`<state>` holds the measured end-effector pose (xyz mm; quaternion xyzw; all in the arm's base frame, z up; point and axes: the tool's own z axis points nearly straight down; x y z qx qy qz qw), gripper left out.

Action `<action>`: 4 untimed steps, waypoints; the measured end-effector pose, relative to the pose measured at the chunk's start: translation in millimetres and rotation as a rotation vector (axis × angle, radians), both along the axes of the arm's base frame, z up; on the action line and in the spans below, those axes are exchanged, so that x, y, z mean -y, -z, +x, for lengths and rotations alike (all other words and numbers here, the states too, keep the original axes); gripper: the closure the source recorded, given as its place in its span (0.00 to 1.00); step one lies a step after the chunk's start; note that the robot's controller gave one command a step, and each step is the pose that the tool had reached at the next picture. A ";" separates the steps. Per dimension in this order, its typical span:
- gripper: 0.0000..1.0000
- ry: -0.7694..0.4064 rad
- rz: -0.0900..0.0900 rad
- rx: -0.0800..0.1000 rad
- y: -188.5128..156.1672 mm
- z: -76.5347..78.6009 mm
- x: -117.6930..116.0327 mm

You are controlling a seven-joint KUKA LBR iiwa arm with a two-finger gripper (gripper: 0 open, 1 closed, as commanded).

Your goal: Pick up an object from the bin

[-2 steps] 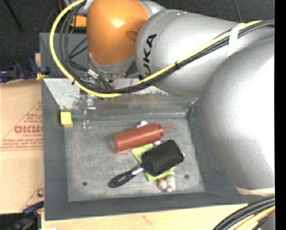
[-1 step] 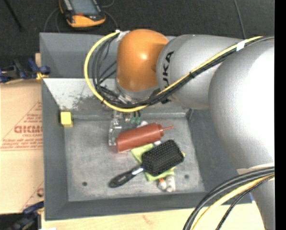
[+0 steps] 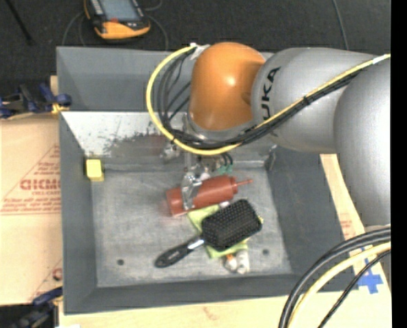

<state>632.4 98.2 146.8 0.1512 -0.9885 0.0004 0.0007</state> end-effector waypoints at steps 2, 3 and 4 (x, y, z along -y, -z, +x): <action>0.00 -0.042 0.002 0.005 50.3 -1.5 51.8; 1.00 0.164 0.005 0.014 64.1 -2.1 53.5; 1.00 0.165 0.005 0.014 64.1 -2.0 53.5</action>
Offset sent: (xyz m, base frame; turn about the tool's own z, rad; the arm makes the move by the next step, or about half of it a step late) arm -0.0015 -0.0693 -0.0768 -0.2133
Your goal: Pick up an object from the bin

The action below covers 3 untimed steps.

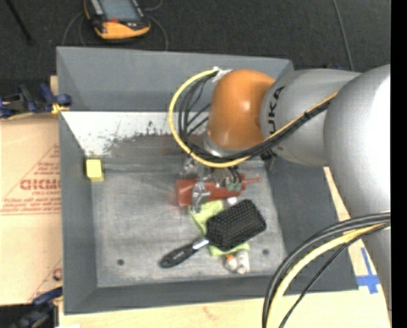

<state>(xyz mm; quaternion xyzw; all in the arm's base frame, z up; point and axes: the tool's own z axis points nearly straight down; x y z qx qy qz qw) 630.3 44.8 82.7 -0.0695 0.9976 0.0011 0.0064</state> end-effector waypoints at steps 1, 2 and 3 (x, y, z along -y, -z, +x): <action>1.00 0.000 0.000 0.000 -1.9 -0.6 0.0; 1.00 0.000 -0.001 -0.009 -14.3 -3.6 0.5; 1.00 0.001 -0.002 -0.012 -35.7 -3.8 0.9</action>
Offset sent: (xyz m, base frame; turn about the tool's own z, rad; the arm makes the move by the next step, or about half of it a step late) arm 0.0001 0.0000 0.0700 0.0000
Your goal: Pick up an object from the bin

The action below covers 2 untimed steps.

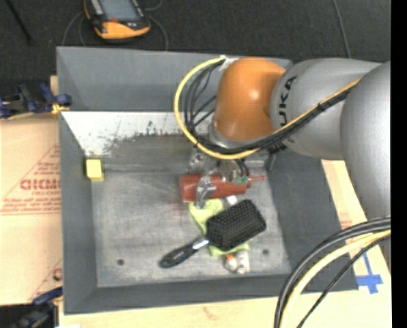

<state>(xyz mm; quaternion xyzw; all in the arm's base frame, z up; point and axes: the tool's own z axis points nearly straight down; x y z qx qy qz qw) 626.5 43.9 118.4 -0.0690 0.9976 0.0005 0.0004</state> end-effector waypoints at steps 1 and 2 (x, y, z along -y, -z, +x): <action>1.00 0.000 0.000 0.003 -18.4 0.9 0.2; 1.00 0.000 -0.001 0.003 -34.5 0.8 0.3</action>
Offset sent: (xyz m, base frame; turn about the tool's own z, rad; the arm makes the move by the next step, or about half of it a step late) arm 0.0000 -0.0001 0.0181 0.0000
